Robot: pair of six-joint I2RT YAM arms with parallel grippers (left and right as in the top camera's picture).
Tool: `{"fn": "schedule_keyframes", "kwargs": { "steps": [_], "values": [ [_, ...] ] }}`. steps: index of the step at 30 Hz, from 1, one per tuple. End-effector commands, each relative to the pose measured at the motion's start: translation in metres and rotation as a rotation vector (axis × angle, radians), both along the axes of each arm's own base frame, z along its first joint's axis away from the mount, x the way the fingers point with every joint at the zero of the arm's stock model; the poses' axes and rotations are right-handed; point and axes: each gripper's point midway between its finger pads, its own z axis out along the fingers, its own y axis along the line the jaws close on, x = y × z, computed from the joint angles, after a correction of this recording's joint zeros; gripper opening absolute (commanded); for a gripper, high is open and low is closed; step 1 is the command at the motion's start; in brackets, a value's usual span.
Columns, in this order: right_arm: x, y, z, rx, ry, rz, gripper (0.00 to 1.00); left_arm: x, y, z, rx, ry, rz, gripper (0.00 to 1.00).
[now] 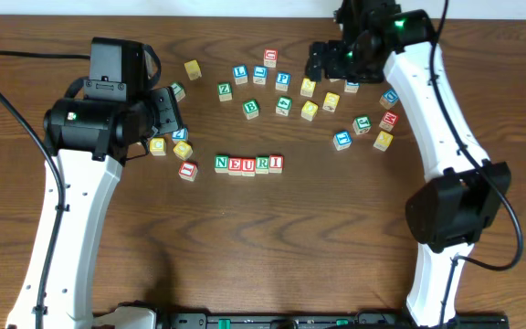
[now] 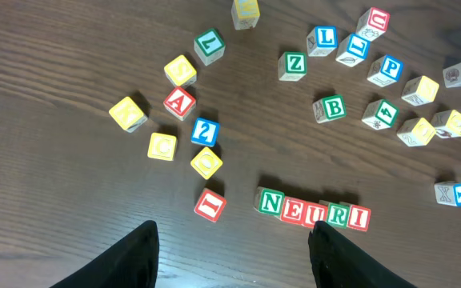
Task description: Spell out NEURIPS
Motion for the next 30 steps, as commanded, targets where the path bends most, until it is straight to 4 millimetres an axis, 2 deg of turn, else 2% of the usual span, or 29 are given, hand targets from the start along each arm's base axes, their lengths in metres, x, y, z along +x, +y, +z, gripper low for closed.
{"fn": "schedule_keyframes", "kwargs": {
  "steps": [1, 9, 30],
  "values": [
    [0.01, 0.013, -0.002, 0.009, -0.033, 0.012, 0.99, 0.004, 0.003, 0.001, 0.014, -0.001, 0.001, 0.59],
    [0.017, 0.024, -0.005, 0.022, -0.062, 0.016, 0.97, 0.008, 0.002, -0.008, 0.016, 0.024, 0.001, 0.59],
    [0.021, 0.023, -0.004, 0.003, -0.083, 0.007, 0.96, 0.009, 0.002, -0.01, 0.017, 0.031, 0.001, 0.59]
  ]
}}
